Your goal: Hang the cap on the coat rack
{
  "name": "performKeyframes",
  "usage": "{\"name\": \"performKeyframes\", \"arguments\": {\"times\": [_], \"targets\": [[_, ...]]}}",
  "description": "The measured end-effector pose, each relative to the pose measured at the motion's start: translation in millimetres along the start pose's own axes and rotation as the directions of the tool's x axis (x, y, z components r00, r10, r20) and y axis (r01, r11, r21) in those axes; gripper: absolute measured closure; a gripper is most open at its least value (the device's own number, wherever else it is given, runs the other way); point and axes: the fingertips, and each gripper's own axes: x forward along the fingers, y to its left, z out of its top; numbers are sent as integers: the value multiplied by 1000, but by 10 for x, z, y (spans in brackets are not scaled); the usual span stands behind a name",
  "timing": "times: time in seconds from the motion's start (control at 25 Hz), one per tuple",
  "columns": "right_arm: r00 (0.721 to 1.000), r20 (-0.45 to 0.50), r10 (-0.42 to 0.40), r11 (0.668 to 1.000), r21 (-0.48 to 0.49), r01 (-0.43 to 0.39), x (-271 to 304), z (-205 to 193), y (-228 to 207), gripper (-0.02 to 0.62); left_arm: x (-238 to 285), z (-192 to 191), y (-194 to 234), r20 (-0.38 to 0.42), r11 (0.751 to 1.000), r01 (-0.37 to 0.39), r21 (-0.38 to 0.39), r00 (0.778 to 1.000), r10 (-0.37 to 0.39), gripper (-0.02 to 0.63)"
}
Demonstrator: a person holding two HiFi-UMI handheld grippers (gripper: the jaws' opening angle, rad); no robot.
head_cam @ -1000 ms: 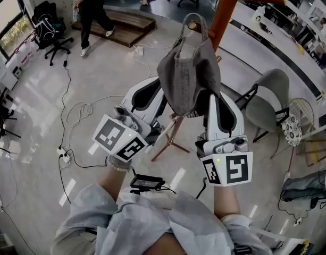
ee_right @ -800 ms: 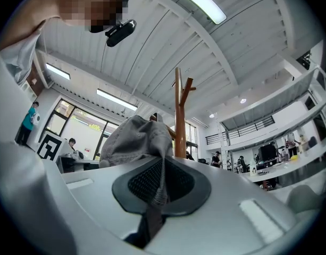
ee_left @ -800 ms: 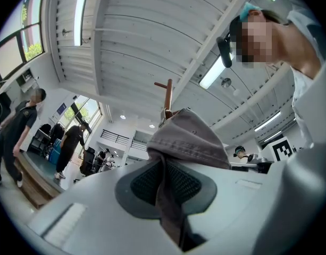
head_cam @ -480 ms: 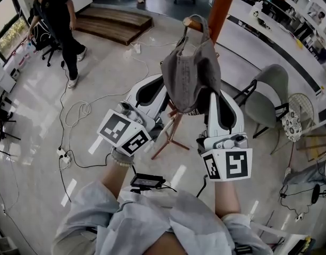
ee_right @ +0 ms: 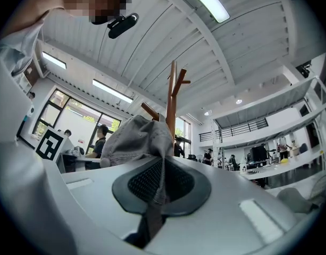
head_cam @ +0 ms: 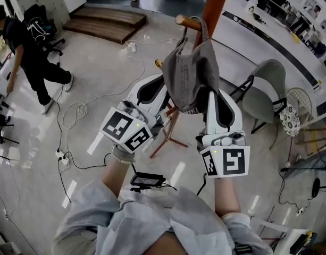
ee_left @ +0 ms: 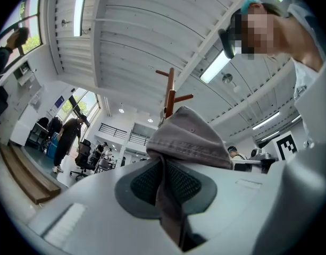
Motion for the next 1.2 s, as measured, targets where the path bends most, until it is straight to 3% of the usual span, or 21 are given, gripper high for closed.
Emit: {"name": "performKeyframes", "arguments": {"times": [0.6,1.2], "targets": [[1000,-18,-14,999,-43,13,36,-155,-29,581,32,-150,76,-17,1000,-14,27,1000,15,575],[1000,-11,4,1000,-15,-4,19,-147,22,572,-43,-109,86,-13,997,-41,66,999,42,572]]}}
